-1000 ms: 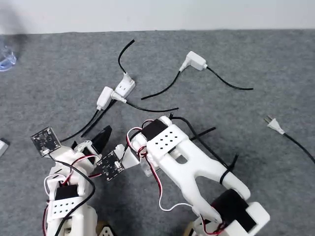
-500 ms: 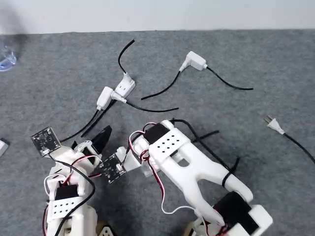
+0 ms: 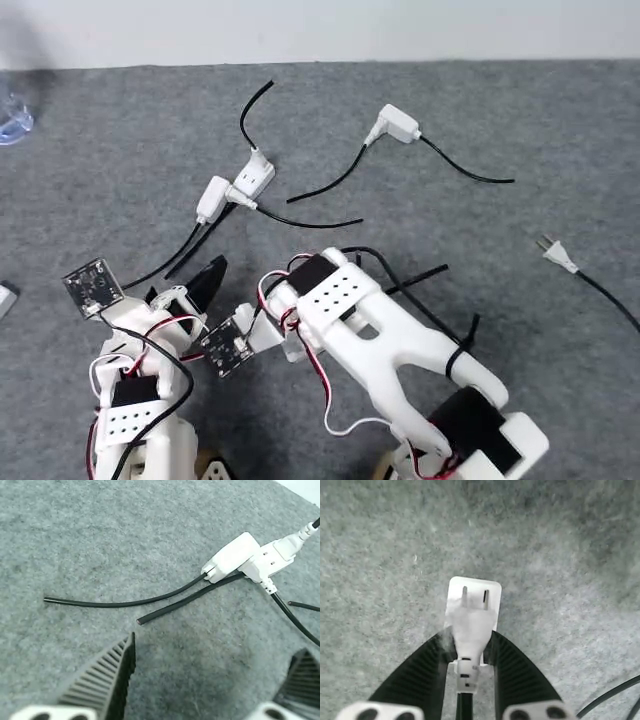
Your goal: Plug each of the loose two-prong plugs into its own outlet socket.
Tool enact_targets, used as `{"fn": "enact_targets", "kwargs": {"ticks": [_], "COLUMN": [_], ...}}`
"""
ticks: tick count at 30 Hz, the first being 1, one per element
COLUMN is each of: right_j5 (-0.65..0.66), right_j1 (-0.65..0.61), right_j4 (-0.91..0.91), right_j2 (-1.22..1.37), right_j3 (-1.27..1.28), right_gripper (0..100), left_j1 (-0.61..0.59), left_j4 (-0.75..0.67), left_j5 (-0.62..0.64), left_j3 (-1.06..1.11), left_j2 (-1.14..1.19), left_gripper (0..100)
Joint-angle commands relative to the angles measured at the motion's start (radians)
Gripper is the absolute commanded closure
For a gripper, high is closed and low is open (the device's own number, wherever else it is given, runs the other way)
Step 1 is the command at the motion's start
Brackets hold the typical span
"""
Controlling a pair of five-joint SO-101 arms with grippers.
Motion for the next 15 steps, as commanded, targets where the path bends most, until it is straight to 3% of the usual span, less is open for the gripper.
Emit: {"fn": "enact_targets", "kwargs": {"ticks": [1, 4, 15], "right_j5": [-0.011, -0.032, -0.081], "right_j1": [0.096, 0.154, 0.180], "right_j4": [-0.008, -0.007, -0.150], "right_j2": [-0.016, -0.012, 0.073], "right_j3": [-0.066, -0.138, -0.203], "right_gripper": [99.1, 99.1, 99.1], "left_j1": [-0.002, -0.002, -0.002], "left_j4": [0.006, 0.006, 0.006], "left_j5": [-0.011, -0.011, -0.011], "left_j3": [-0.021, -0.021, -0.021], "left_j2": [-0.009, -0.009, -0.009], "left_gripper": [56, 56, 56]}}
